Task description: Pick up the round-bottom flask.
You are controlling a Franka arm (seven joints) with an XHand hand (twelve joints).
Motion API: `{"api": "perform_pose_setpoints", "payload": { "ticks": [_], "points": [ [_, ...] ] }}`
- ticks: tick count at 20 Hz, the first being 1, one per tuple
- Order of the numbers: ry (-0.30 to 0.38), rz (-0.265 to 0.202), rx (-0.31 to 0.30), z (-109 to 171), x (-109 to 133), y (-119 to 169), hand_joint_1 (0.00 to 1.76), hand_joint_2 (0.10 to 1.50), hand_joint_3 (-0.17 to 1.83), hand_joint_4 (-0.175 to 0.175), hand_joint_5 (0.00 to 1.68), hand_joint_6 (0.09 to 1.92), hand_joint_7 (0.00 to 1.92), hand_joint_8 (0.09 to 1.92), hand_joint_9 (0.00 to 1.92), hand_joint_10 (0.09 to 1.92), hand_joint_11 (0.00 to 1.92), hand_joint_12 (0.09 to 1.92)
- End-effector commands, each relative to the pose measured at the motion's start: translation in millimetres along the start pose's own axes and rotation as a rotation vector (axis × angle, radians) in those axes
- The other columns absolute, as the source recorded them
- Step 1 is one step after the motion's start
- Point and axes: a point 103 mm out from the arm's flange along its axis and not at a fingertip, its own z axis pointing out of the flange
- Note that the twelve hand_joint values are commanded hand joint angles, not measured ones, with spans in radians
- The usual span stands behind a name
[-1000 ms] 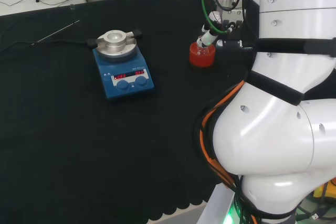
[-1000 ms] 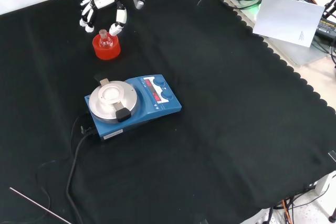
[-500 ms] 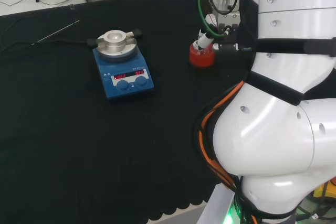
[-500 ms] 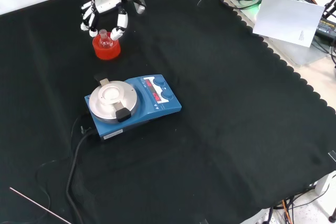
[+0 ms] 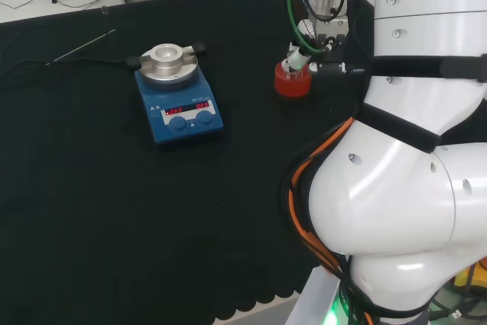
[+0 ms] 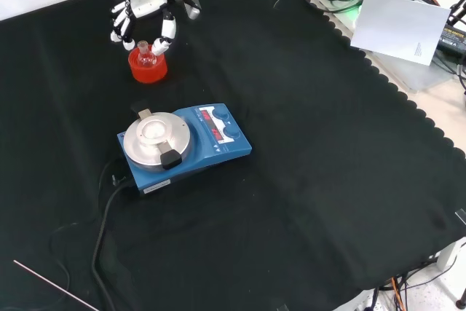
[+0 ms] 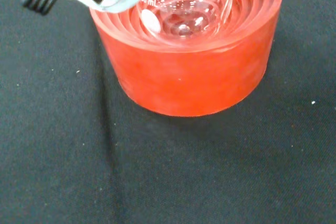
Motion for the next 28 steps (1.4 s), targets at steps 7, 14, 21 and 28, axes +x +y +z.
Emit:
{"api": "perform_pose_setpoints", "payload": {
  "ticks": [7,14,21,28],
  "points": [
    [-0.017,0.011,-0.012,-1.1,4.4,4.0,0.96,0.65,0.75,0.01,0.85,0.74,0.38,0.6,0.5,0.63,0.12,1.35],
    [-0.038,0.021,-0.03,-2.4,2.6,5.7,0.99,0.76,0.61,0.071,0.92,0.86,0.4,0.61,0.52,0.62,0.15,1.35],
    [-0.067,0.019,-0.071,-11.9,1.9,3.2,1.07,0.8,0.58,0.138,1.06,1.01,0.51,0.57,0.64,0.55,0.25,1.31],
    [-0.074,0.008,-0.089,-36.8,6.3,-6.9,1.08,0.74,0.69,0.137,1.06,1.04,0.54,0.57,0.67,0.55,0.29,1.31]
  ]
}}
